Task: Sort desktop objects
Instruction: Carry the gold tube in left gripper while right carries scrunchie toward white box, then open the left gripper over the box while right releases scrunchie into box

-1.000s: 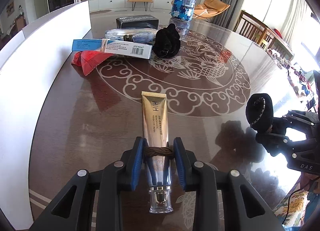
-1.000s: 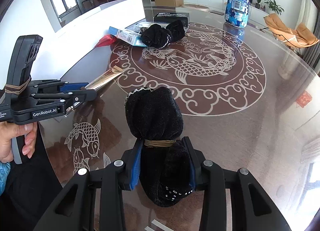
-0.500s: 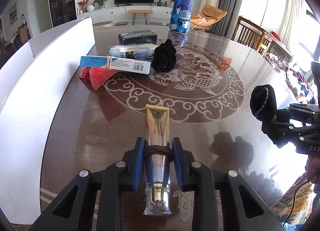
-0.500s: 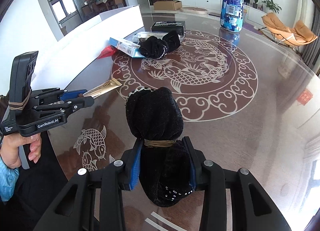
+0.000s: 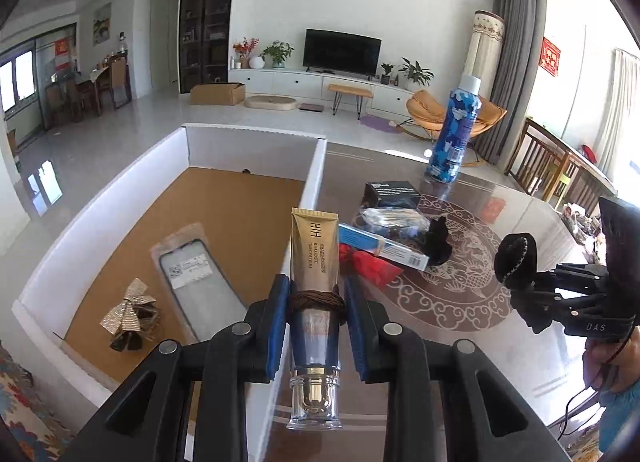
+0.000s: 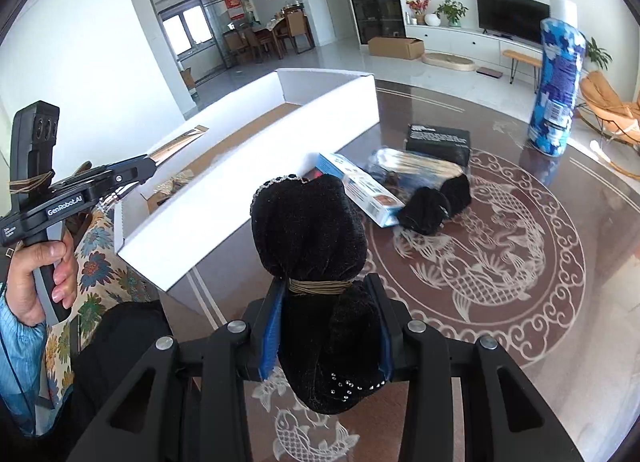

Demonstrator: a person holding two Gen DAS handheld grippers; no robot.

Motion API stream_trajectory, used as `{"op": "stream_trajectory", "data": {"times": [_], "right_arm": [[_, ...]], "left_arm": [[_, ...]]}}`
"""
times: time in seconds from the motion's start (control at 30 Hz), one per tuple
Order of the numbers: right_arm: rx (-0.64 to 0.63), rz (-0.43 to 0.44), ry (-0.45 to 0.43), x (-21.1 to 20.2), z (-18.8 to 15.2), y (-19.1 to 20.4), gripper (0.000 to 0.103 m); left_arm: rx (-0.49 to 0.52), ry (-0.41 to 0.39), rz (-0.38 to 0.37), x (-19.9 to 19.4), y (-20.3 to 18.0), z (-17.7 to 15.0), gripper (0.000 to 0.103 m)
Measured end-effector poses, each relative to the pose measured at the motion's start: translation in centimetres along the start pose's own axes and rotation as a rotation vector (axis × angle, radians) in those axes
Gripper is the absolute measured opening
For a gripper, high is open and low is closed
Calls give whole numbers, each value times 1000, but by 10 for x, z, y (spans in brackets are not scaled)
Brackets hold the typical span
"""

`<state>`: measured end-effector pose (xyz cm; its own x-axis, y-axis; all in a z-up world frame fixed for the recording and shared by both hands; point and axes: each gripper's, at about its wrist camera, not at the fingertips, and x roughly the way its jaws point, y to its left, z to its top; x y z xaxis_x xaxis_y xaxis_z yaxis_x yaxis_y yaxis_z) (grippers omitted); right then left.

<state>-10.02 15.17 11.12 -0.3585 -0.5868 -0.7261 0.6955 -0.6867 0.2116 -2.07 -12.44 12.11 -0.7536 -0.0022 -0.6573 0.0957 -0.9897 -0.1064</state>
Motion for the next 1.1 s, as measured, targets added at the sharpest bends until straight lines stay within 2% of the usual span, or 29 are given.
{"op": "stream_trajectory", "data": {"times": [0.2, 0.3, 0.4, 0.5, 0.57, 0.6, 0.63, 0.67, 0.7, 0.73, 0.83, 0.93, 1.03, 1.1], "right_arm": [[-156, 153, -46, 41, 85, 98, 39], [-190, 212, -19, 81, 116, 142, 39], [-182, 273, 58, 136, 125, 178, 39], [-216, 271, 143, 191, 116, 207, 39], [-217, 267, 181, 218, 108, 218, 43], [-226, 260, 196, 228, 104, 222, 58], [-233, 253, 204, 235, 101, 226, 85], [-247, 261, 193, 236, 97, 230, 89], [-267, 260, 176, 234, 94, 232, 97], [-280, 251, 160, 231, 92, 234, 99], [-310, 243, 103, 212, 86, 228, 99], [-309, 217, -10, 179, 75, 210, 100], [-282, 155, -133, 139, 55, 172, 103], [-250, 93, -164, 122, 36, 138, 103]], "left_arm": [[-122, 30, 140, 5, 102, 17, 28], [-173, 51, 186, 17, 139, 19, 28], [-198, 93, 225, 34, 165, 16, 28], [-208, 144, 250, 52, 181, 7, 28], [-225, 195, 259, 61, 188, 1, 30], [-229, 216, 273, 65, 190, -2, 31], [-229, 229, 284, 68, 191, -5, 41], [-229, 228, 291, 69, 190, -7, 64], [-229, 218, 302, 69, 189, -9, 77], [-227, 196, 314, 66, 187, -12, 90], [-234, 148, 327, 56, 180, -19, 90], [-233, 86, 317, 39, 162, -20, 90], [-157, 28, 291, 21, 122, -16, 90], [-86, -7, 253, 10, 86, -12, 90]]}}
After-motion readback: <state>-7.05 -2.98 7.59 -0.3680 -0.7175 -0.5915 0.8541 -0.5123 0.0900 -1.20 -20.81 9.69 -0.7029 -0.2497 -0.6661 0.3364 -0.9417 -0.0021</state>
